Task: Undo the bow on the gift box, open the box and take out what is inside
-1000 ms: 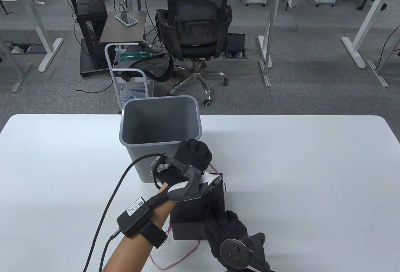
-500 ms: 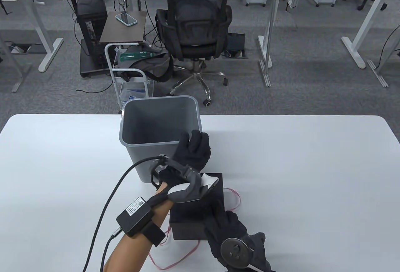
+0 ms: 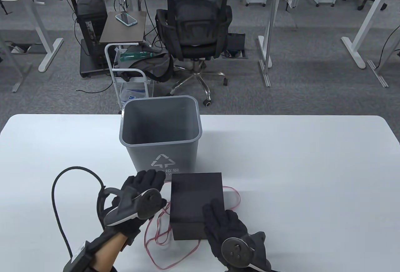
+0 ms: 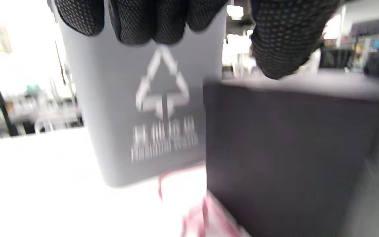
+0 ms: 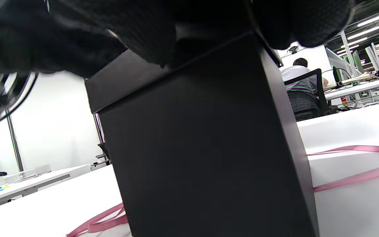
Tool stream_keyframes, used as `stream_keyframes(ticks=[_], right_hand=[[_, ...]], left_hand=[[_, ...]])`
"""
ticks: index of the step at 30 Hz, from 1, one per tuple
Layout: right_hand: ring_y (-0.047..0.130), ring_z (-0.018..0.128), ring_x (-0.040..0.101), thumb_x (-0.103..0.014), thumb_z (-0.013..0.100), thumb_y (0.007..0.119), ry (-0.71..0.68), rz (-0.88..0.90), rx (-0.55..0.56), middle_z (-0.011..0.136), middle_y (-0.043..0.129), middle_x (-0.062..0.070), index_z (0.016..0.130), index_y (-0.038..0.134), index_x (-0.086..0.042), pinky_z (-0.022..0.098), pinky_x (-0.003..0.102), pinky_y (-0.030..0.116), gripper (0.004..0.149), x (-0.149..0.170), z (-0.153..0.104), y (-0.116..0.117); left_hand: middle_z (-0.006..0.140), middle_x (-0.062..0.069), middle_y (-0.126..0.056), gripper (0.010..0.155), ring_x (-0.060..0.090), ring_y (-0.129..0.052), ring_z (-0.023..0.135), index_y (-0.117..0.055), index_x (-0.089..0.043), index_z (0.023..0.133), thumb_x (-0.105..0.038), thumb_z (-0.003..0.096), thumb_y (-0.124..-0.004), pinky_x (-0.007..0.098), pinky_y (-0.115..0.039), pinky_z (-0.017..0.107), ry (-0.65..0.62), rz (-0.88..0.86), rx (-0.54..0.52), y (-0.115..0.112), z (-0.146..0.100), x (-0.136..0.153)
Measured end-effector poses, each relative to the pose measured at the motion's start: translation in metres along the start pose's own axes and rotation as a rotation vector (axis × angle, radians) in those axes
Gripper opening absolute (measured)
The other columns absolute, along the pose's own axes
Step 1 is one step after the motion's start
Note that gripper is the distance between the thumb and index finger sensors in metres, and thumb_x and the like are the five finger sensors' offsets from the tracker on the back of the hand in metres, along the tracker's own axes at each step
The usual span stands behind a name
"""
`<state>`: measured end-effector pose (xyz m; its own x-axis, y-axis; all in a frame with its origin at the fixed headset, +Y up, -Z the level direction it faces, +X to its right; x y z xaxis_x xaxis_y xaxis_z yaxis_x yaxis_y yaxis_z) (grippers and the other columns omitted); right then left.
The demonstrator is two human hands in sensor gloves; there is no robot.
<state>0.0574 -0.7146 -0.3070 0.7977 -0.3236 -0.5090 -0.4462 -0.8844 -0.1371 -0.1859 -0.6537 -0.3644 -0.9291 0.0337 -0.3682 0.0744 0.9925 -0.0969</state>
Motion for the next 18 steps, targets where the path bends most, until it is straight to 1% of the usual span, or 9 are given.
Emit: stream_keyframes(ticks=[1, 2, 3, 6, 8, 10, 13, 15, 18], right_hand=[[0.068, 0.08, 0.056, -0.036, 0.064, 0.075, 0.001, 0.001, 0.0, 0.12, 0.044, 0.015, 0.117, 0.053, -0.016, 0.059, 0.058, 0.069, 0.061, 0.0, 0.0, 0.0], [0.068, 0.08, 0.056, -0.036, 0.064, 0.074, 0.002, 0.004, 0.003, 0.12, 0.044, 0.015, 0.117, 0.053, -0.016, 0.059, 0.058, 0.069, 0.061, 0.0, 0.0, 0.0], [0.068, 0.08, 0.055, -0.036, 0.064, 0.074, 0.005, 0.005, 0.004, 0.12, 0.045, 0.015, 0.117, 0.053, -0.016, 0.059, 0.058, 0.069, 0.061, 0.001, 0.0, 0.0], [0.069, 0.08, 0.055, -0.036, 0.064, 0.074, 0.009, 0.006, 0.01, 0.12, 0.045, 0.015, 0.117, 0.054, -0.016, 0.059, 0.058, 0.07, 0.06, 0.002, 0.0, 0.0], [0.069, 0.08, 0.055, -0.035, 0.063, 0.074, 0.01, -0.001, 0.014, 0.119, 0.045, 0.015, 0.117, 0.054, -0.017, 0.059, 0.058, 0.07, 0.06, 0.001, 0.0, 0.0], [0.069, 0.08, 0.055, -0.036, 0.063, 0.074, 0.008, -0.005, 0.016, 0.119, 0.045, 0.015, 0.117, 0.054, -0.016, 0.059, 0.058, 0.07, 0.06, 0.0, 0.0, 0.0], [0.069, 0.08, 0.055, -0.036, 0.063, 0.074, 0.005, -0.014, 0.021, 0.119, 0.046, 0.015, 0.117, 0.054, -0.016, 0.059, 0.058, 0.07, 0.06, -0.001, 0.0, 0.001], [0.069, 0.08, 0.055, -0.036, 0.063, 0.074, 0.007, -0.009, 0.02, 0.119, 0.046, 0.015, 0.117, 0.054, -0.016, 0.059, 0.058, 0.07, 0.06, 0.0, 0.0, 0.001], [0.07, 0.079, 0.054, -0.036, 0.063, 0.074, 0.01, -0.002, 0.024, 0.119, 0.046, 0.016, 0.117, 0.055, -0.015, 0.058, 0.058, 0.07, 0.061, 0.001, 0.001, 0.001]], left_hand=[[0.13, 0.02, -0.032, 0.107, 0.047, -0.041, 0.118, -0.02, -0.017, 0.122, -0.065, 0.0503, -0.084, 0.063, -0.051, 0.082, -0.024, -0.036, 0.161, -0.027, 0.002, 0.001], [0.127, 0.025, -0.007, 0.118, 0.053, -0.02, 0.116, -0.001, -0.015, 0.117, -0.067, 0.0501, -0.082, 0.068, -0.039, 0.083, -0.045, -0.06, 0.29, -0.046, 0.001, -0.001], [0.119, 0.029, 0.009, 0.126, 0.057, -0.006, 0.11, 0.011, -0.01, 0.11, -0.068, 0.048, -0.082, 0.07, -0.033, 0.081, -0.095, -0.085, 0.394, -0.072, 0.001, -0.007], [0.107, 0.034, 0.026, 0.135, 0.061, 0.008, 0.1, 0.024, -0.004, 0.098, -0.073, 0.0446, -0.079, 0.074, -0.024, 0.077, -0.151, -0.057, 0.468, -0.115, -0.001, -0.026], [0.106, 0.035, 0.027, 0.137, 0.061, 0.008, 0.1, 0.026, -0.003, 0.097, -0.076, 0.0421, -0.077, 0.075, -0.023, 0.077, -0.175, 0.029, 0.463, -0.133, -0.002, -0.036], [0.107, 0.036, 0.024, 0.138, 0.062, 0.005, 0.101, 0.023, -0.001, 0.099, -0.078, 0.0404, -0.076, 0.075, -0.025, 0.076, -0.211, 0.068, 0.399, -0.144, -0.001, -0.042], [0.107, 0.036, 0.025, 0.138, 0.062, 0.006, 0.101, 0.022, 0.0, 0.099, -0.076, 0.0407, -0.077, 0.075, -0.025, 0.076, -0.201, 0.056, 0.471, -0.161, 0.004, -0.045], [0.108, 0.036, 0.023, 0.137, 0.061, 0.003, 0.102, 0.022, 0.0, 0.099, -0.078, 0.0397, -0.075, 0.074, -0.028, 0.077, -0.188, 0.094, 0.483, -0.162, 0.011, -0.04], [0.113, 0.034, 0.017, 0.136, 0.06, -0.003, 0.106, 0.017, -0.001, 0.103, -0.077, 0.0395, -0.075, 0.074, -0.031, 0.078, -0.159, 0.143, 0.403, -0.153, 0.022, -0.03]])
Point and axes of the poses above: the tracker on the back of each hand, its own x axis roughly to the little-finger side, its own z axis roughly from the wrist to the fingertips, y = z × x, the point moved 4 cm from there along z, roughly from the wrist to the fingertips
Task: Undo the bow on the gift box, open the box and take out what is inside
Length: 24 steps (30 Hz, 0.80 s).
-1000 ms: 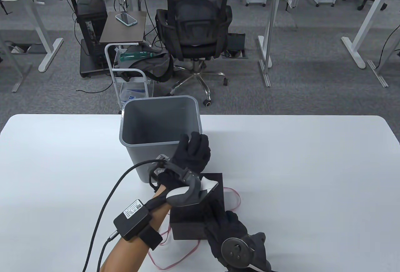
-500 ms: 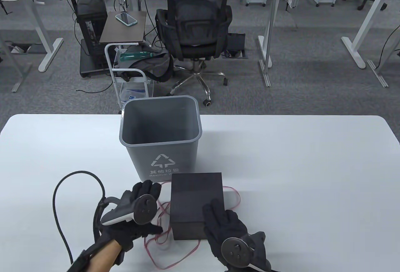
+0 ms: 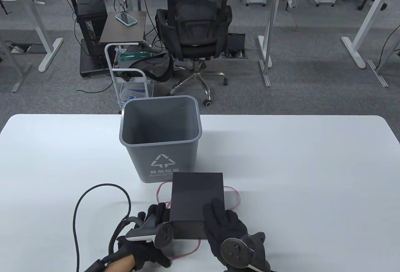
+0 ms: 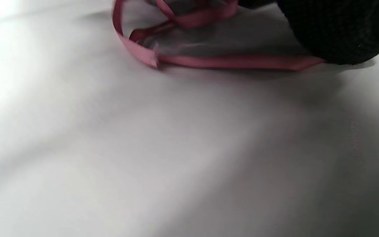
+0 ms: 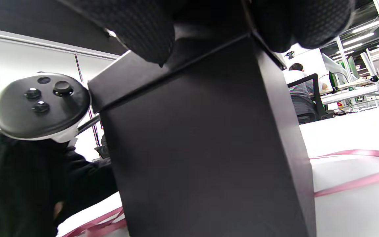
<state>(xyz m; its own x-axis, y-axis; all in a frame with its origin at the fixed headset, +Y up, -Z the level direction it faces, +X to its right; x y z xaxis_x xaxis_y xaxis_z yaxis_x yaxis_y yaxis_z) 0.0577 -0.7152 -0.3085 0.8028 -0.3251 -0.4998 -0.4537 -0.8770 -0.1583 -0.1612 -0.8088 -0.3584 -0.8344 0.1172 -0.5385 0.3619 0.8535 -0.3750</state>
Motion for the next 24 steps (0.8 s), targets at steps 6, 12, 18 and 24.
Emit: stream_keyframes(ticks=[6, 12, 18, 24], right_hand=[[0.071, 0.079, 0.055, -0.033, 0.063, 0.075, 0.018, 0.005, 0.023, 0.118, 0.049, 0.016, 0.115, 0.057, -0.014, 0.058, 0.059, 0.071, 0.058, 0.005, 0.001, -0.003], [0.07, 0.081, 0.058, -0.029, 0.062, 0.075, 0.033, 0.05, 0.013, 0.119, 0.05, 0.014, 0.115, 0.059, -0.016, 0.059, 0.062, 0.069, 0.057, 0.012, 0.002, -0.006], [0.069, 0.081, 0.061, -0.035, 0.062, 0.076, 0.027, 0.052, 0.017, 0.119, 0.05, 0.015, 0.115, 0.059, -0.015, 0.058, 0.064, 0.069, 0.059, 0.012, 0.001, -0.006], [0.068, 0.081, 0.061, -0.036, 0.062, 0.075, 0.029, 0.043, 0.022, 0.119, 0.05, 0.015, 0.115, 0.058, -0.016, 0.059, 0.064, 0.068, 0.059, 0.012, 0.001, -0.006]], left_hand=[[0.119, 0.027, 0.01, 0.131, 0.053, -0.016, 0.113, 0.012, -0.007, 0.106, -0.076, 0.0378, -0.077, 0.071, -0.04, 0.08, -0.012, -0.051, -0.036, 0.006, 0.012, 0.018], [0.123, 0.02, 0.003, 0.126, 0.047, -0.03, 0.116, 0.006, -0.013, 0.11, -0.074, 0.0385, -0.077, 0.066, -0.049, 0.081, -0.01, -0.121, -0.06, 0.014, 0.027, 0.037], [0.125, 0.015, -0.041, 0.113, 0.04, -0.053, 0.109, -0.014, -0.013, 0.116, -0.069, 0.0411, -0.077, 0.056, -0.064, 0.077, 0.044, -0.164, -0.171, 0.026, 0.033, 0.043], [0.096, 0.005, -0.089, 0.067, 0.029, -0.092, 0.081, -0.068, -0.021, 0.108, -0.049, 0.0493, -0.084, 0.041, -0.086, 0.061, 0.142, -0.126, -0.342, 0.04, 0.026, 0.048]])
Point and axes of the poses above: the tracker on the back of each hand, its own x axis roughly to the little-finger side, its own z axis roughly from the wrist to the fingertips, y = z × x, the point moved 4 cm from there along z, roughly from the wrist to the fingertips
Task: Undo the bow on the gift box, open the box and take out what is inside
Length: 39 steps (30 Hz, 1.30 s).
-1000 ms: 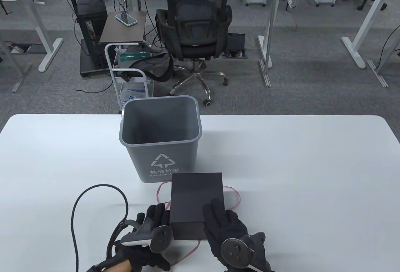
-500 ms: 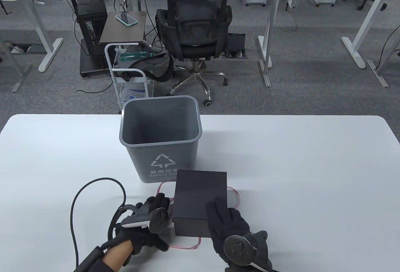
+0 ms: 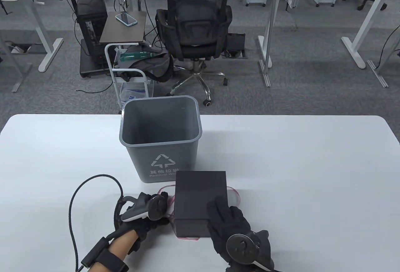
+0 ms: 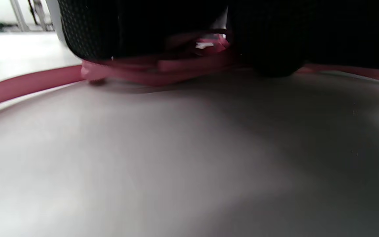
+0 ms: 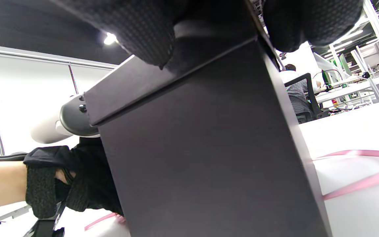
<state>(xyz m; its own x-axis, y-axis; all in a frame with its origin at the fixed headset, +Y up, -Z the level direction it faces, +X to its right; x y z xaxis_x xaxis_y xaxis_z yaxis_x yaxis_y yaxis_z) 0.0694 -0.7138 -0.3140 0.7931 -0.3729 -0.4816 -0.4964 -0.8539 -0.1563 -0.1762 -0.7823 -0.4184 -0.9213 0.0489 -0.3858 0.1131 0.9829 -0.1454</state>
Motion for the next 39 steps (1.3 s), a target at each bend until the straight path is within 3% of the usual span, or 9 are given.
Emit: stream_keyframes(ticks=[5, 17, 28, 34, 39], right_hand=[[0.068, 0.082, 0.061, -0.036, 0.062, 0.075, -0.001, -0.009, 0.004, 0.119, 0.05, 0.015, 0.115, 0.057, -0.016, 0.059, 0.064, 0.068, 0.059, -0.001, -0.001, 0.001], [0.069, 0.081, 0.06, -0.038, 0.063, 0.074, -0.007, -0.024, 0.017, 0.119, 0.049, 0.015, 0.115, 0.056, -0.015, 0.059, 0.062, 0.069, 0.059, -0.001, -0.003, 0.002], [0.076, 0.076, 0.057, -0.037, 0.063, 0.075, -0.027, -0.075, 0.036, 0.118, 0.052, 0.016, 0.114, 0.057, -0.014, 0.055, 0.055, 0.076, 0.059, -0.007, -0.005, 0.002], [0.078, 0.073, 0.055, -0.035, 0.062, 0.077, -0.031, -0.118, 0.051, 0.116, 0.053, 0.019, 0.113, 0.058, -0.011, 0.053, 0.054, 0.077, 0.059, -0.01, -0.006, 0.003], [0.078, 0.073, 0.055, -0.035, 0.062, 0.077, -0.029, -0.112, 0.049, 0.116, 0.053, 0.018, 0.113, 0.058, -0.011, 0.053, 0.054, 0.077, 0.06, -0.009, -0.006, 0.002]], left_hand=[[0.076, -0.003, -0.101, 0.041, 0.02, -0.104, 0.061, -0.087, -0.029, 0.089, -0.039, 0.0497, -0.089, 0.032, -0.095, 0.046, -0.006, 0.012, -0.044, 0.004, -0.001, 0.001], [0.064, 0.004, -0.105, 0.039, 0.02, -0.109, 0.047, -0.092, -0.02, 0.084, -0.036, 0.0487, -0.093, 0.03, -0.099, 0.034, -0.036, 0.052, 0.008, 0.0, -0.013, 0.015], [0.062, 0.005, -0.105, 0.038, 0.019, -0.111, 0.042, -0.093, -0.018, 0.083, -0.035, 0.0485, -0.094, 0.028, -0.1, 0.029, 0.222, -0.061, 0.066, -0.008, -0.026, 0.097], [0.062, 0.005, -0.105, 0.038, 0.018, -0.112, 0.041, -0.093, -0.019, 0.083, -0.035, 0.0485, -0.093, 0.027, -0.101, 0.029, 0.365, -0.015, 0.12, -0.011, -0.037, 0.128], [0.064, 0.003, -0.105, 0.038, 0.018, -0.111, 0.044, -0.092, -0.02, 0.084, -0.036, 0.0498, -0.093, 0.028, -0.099, 0.032, 0.555, 0.128, 0.213, -0.015, -0.049, 0.153]])
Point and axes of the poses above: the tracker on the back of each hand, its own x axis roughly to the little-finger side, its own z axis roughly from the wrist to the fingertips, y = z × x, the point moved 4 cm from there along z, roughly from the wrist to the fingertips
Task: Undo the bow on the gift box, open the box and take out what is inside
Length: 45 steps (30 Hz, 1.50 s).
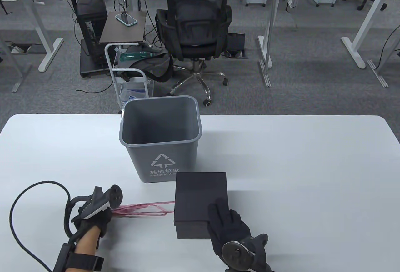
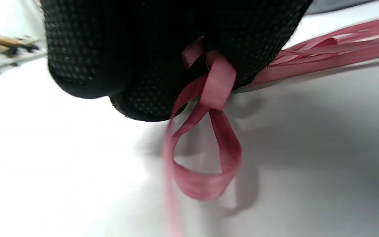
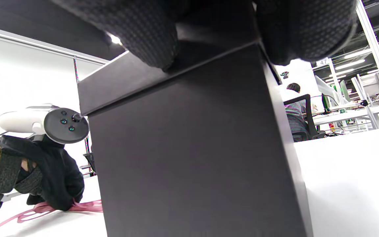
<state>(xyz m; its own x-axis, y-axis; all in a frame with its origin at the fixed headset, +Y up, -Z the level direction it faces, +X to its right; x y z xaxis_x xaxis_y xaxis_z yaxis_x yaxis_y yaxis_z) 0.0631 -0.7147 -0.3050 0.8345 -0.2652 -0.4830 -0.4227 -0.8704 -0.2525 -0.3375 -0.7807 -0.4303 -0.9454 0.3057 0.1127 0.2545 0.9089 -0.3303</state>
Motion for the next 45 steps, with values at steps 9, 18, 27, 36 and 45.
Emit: stream_keyframes(ticks=[9, 18, 27, 36, 45], right_hand=[[0.078, 0.074, 0.055, -0.035, 0.062, 0.077, 0.006, 0.014, -0.008, 0.116, 0.053, 0.018, 0.113, 0.058, -0.012, 0.053, 0.054, 0.077, 0.059, 0.0, 0.001, -0.001], [0.078, 0.074, 0.055, -0.035, 0.062, 0.076, 0.011, 0.018, -0.014, 0.116, 0.052, 0.018, 0.114, 0.058, -0.012, 0.053, 0.054, 0.077, 0.059, 0.001, 0.002, -0.001], [0.078, 0.074, 0.055, -0.035, 0.062, 0.076, 0.013, 0.02, -0.017, 0.117, 0.052, 0.018, 0.114, 0.058, -0.013, 0.053, 0.054, 0.077, 0.059, 0.001, 0.002, -0.001], [0.078, 0.074, 0.055, -0.035, 0.062, 0.076, 0.016, 0.022, -0.022, 0.117, 0.051, 0.018, 0.114, 0.057, -0.013, 0.053, 0.054, 0.077, 0.06, 0.001, 0.002, -0.002], [0.078, 0.074, 0.055, -0.035, 0.062, 0.076, 0.018, 0.022, -0.022, 0.117, 0.051, 0.018, 0.114, 0.057, -0.013, 0.053, 0.054, 0.077, 0.059, 0.001, 0.002, -0.002]], left_hand=[[0.068, 0.003, -0.102, 0.039, 0.021, -0.108, 0.05, -0.089, -0.022, 0.088, -0.036, 0.0519, -0.09, 0.032, -0.096, 0.038, 0.242, -0.028, -0.261, 0.038, -0.023, 0.027], [0.075, 0.001, -0.099, 0.038, 0.022, -0.106, 0.058, -0.086, -0.027, 0.09, -0.036, 0.0529, -0.087, 0.033, -0.094, 0.044, -0.284, -0.317, -0.457, 0.06, -0.047, -0.067], [0.105, 0.009, -0.081, 0.057, 0.033, -0.09, 0.091, -0.067, -0.024, 0.108, -0.036, 0.0553, -0.083, 0.047, -0.082, 0.066, -0.521, -0.369, -0.287, 0.048, -0.044, -0.116], [0.122, 0.035, -0.032, 0.111, 0.058, -0.053, 0.107, -0.03, -0.004, 0.118, -0.07, 0.0455, -0.082, 0.064, -0.059, 0.076, -0.476, -0.318, -0.023, 0.02, -0.027, -0.124], [0.098, 0.007, -0.085, 0.062, 0.031, -0.085, 0.086, -0.069, -0.022, 0.106, -0.041, 0.05, -0.087, 0.047, -0.079, 0.068, -0.551, -0.26, -0.164, 0.025, -0.027, -0.147]])
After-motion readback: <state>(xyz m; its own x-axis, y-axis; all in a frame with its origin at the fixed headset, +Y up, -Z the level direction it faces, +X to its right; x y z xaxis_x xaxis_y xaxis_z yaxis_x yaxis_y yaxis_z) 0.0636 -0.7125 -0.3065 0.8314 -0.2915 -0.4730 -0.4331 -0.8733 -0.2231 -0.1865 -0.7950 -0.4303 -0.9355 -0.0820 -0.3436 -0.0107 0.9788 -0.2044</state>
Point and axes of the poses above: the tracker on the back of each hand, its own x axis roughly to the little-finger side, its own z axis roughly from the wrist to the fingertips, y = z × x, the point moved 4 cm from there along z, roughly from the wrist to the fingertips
